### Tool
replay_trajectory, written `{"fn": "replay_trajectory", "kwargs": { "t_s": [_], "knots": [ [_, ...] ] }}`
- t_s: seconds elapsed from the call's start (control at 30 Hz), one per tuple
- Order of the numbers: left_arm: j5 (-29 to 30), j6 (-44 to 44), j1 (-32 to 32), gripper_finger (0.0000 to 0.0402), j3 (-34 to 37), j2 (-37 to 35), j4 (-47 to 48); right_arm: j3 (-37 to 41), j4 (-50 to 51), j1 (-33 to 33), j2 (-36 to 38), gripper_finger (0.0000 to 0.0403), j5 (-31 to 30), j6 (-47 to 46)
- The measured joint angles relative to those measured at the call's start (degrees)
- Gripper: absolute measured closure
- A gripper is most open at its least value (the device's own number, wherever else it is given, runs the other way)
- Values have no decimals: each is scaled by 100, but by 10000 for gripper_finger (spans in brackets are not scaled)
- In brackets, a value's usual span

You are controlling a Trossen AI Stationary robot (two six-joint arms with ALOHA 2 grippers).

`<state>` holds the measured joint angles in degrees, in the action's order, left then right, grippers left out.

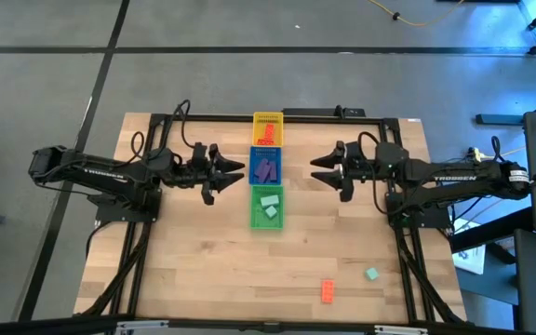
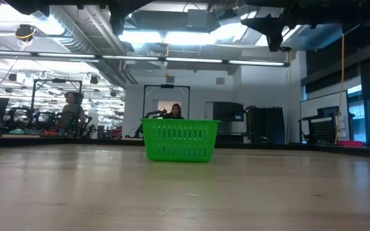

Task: Sort & place blocks by color
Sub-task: Put the orange game piece into the yellow basket

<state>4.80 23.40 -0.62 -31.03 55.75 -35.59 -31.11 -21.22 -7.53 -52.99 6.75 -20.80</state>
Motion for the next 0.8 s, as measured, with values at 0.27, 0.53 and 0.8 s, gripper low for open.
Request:
{"fn": "replay_trajectory", "kwargs": {
  "t_s": [0.27,0.53,0.8],
  "knots": [
    [20,-2,2,235,0,0,0,0,-45,-1,0,187,235,169],
    [22,-2,-1,235,0,0,0,0,-43,0,0,187,235,33],
    [24,-2,0,235,0,0,-2,0,-33,34,0,187,538,-2021]
  ]
}}
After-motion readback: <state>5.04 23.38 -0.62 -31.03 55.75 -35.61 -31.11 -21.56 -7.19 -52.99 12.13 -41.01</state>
